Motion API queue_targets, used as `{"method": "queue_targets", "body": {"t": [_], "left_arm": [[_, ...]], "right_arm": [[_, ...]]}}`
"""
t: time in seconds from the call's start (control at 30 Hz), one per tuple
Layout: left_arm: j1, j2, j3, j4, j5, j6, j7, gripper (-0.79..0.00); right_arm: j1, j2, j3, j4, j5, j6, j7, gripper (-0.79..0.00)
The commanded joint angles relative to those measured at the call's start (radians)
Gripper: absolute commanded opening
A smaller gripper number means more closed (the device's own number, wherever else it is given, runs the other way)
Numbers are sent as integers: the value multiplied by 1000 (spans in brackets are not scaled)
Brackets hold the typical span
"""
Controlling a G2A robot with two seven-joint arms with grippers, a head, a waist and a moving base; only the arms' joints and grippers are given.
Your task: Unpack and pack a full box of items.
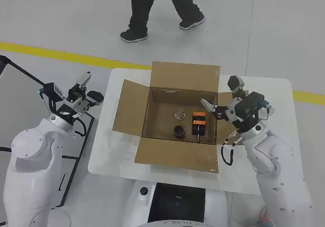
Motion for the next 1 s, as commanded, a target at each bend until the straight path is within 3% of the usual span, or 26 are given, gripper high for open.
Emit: {"method": "queue_targets", "body": {"t": [0.0, 0.07, 0.17, 0.33, 0.37, 0.43, 0.7, 0.73, 0.77, 0.97], "left_arm": [[0, 0, 0, 0, 0, 0, 0, 0], [0, 0, 0, 0, 0, 0, 0, 0], [0, 0, 0, 0, 0, 0, 0, 0], [0, 0, 0, 0, 0, 0, 0, 0], [0, 0, 0, 0, 0, 0, 0, 0], [0, 0, 0, 0, 0, 0, 0, 0], [0, 0, 0, 0, 0, 0, 0, 0], [0, 0, 0, 0, 0, 0, 0, 0], [0, 0, 0, 0, 0, 0, 0, 0], [0, 0, 0, 0, 0, 0, 0, 0]], "right_arm": [[3, 3, -18, 16, -50, -20, 53, -80], [58, -6, -148, 60, -207, 37, 244, -188], [159, -29, -265, 152, -73, 26, 376, -188], [317, -60, -343, 342, 112, 124, 607, -302], [338, -63, -351, 358, 123, 129, 631, -249], [362, -63, -352, 343, 156, 83, 661, 0], [359, -63, -349, 352, 162, 91, 666, 0], [358, -63, -347, 363, 186, 104, 696, -292], [368, -61, -339, 368, 211, 96, 746, -416], [362, -48, -288, 323, 393, 110, 1018, -437]]}}
